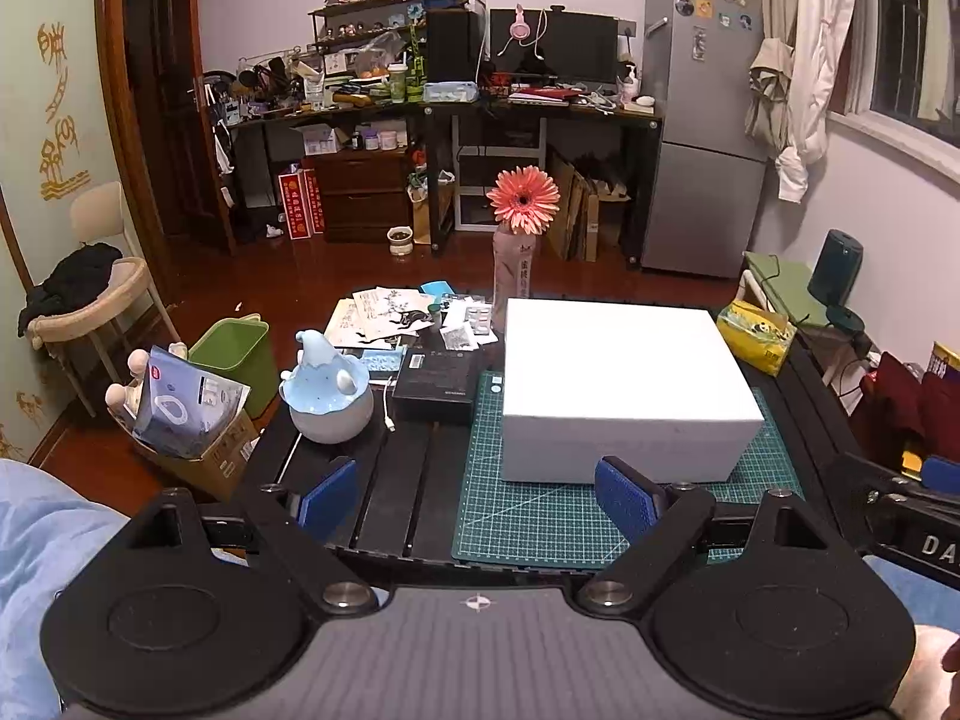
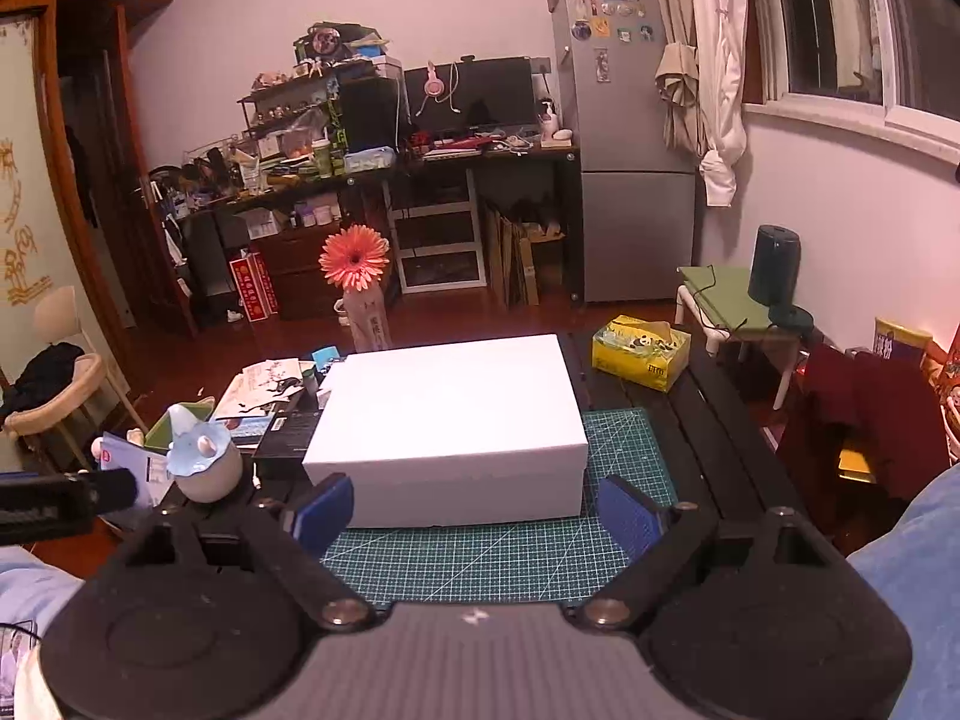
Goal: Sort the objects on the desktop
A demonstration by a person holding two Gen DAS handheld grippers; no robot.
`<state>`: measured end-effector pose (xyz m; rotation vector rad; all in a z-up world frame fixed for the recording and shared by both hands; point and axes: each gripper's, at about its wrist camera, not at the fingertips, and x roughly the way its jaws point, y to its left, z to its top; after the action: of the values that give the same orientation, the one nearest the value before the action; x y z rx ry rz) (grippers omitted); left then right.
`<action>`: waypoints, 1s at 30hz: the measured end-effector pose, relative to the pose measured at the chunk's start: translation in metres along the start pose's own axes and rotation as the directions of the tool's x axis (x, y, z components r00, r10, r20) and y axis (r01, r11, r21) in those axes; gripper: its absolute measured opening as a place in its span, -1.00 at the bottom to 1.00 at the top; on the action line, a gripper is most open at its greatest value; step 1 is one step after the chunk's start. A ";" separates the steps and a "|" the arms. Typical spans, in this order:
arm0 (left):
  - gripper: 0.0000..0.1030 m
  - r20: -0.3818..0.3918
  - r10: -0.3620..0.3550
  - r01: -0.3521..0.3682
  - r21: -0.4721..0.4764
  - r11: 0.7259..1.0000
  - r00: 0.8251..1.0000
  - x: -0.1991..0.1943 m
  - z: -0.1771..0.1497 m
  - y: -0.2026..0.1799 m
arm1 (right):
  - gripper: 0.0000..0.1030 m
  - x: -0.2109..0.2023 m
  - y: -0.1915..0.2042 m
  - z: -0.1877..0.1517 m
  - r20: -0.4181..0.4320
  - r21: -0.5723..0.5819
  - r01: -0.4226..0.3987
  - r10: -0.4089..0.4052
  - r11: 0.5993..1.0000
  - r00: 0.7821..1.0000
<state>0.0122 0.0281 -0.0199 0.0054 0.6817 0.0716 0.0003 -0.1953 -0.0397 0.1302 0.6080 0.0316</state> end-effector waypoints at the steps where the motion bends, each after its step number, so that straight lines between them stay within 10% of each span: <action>1: 0.67 -0.001 0.005 -0.005 0.005 1.000 1.000 0.000 -0.002 -0.002 | 0.71 -0.002 0.001 0.000 0.002 -0.003 -0.001 0.001 1.000 1.000; 30: 0.69 -0.013 -0.004 0.004 0.017 1.000 1.000 0.003 -0.011 -0.007 | 0.72 -0.005 0.021 -0.006 -0.021 -0.042 -0.068 0.068 0.997 0.997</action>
<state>0.0079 0.0212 -0.0301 0.0195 0.6953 0.0618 -0.0070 -0.1742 -0.0392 0.1096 0.6217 0.1116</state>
